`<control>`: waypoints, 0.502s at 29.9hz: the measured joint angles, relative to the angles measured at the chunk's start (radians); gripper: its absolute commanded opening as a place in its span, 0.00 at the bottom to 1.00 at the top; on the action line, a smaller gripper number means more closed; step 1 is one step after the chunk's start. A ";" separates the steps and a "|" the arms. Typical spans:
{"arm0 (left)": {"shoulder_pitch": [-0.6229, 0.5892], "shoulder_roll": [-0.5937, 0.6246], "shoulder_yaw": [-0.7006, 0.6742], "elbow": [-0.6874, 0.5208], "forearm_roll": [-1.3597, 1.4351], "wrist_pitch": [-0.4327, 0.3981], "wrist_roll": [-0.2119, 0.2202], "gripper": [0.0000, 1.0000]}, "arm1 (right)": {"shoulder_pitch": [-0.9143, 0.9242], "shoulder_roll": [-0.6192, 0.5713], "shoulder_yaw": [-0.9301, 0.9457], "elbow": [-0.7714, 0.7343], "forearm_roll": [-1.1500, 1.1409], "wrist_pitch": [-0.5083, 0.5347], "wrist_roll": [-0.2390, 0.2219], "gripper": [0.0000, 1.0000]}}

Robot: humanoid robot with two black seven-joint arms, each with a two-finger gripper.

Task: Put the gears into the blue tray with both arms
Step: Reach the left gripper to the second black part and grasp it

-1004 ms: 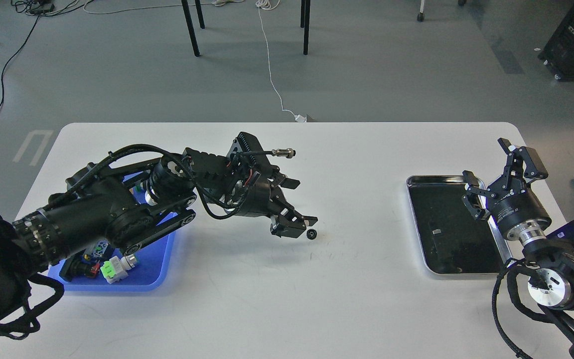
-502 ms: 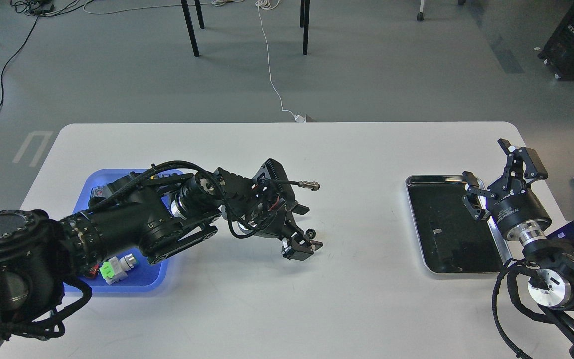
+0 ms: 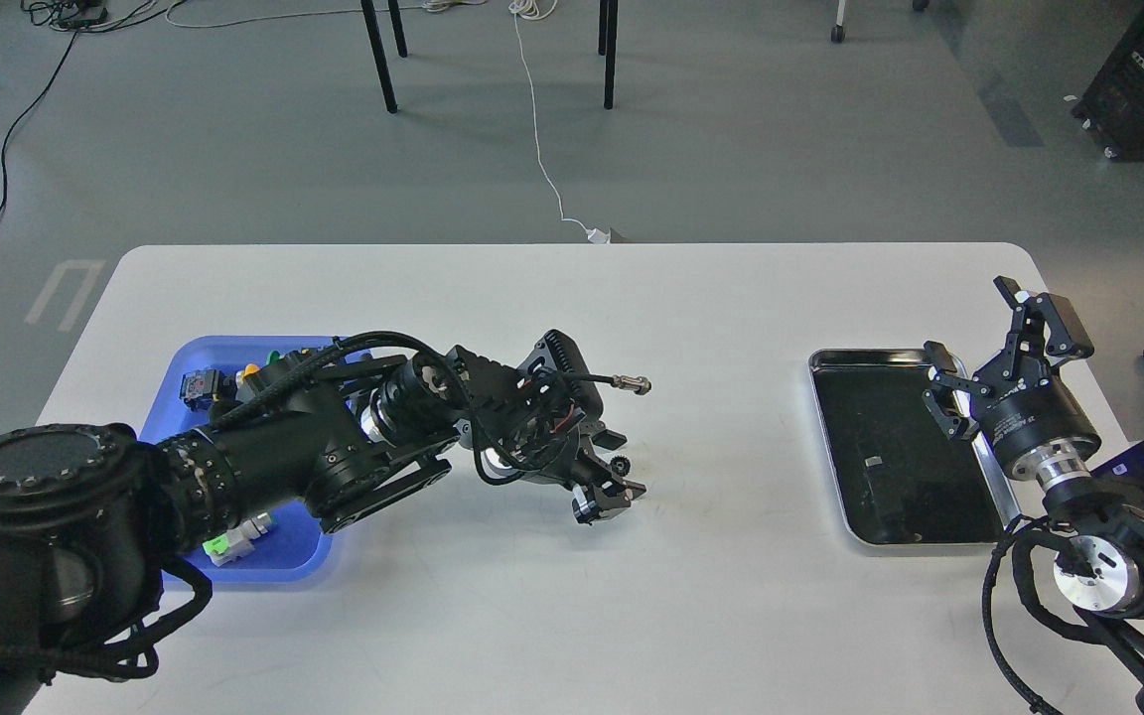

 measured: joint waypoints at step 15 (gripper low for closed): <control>-0.028 0.022 -0.005 -0.021 0.000 0.029 0.000 0.11 | -0.002 0.000 0.008 0.004 0.001 -0.004 0.000 0.99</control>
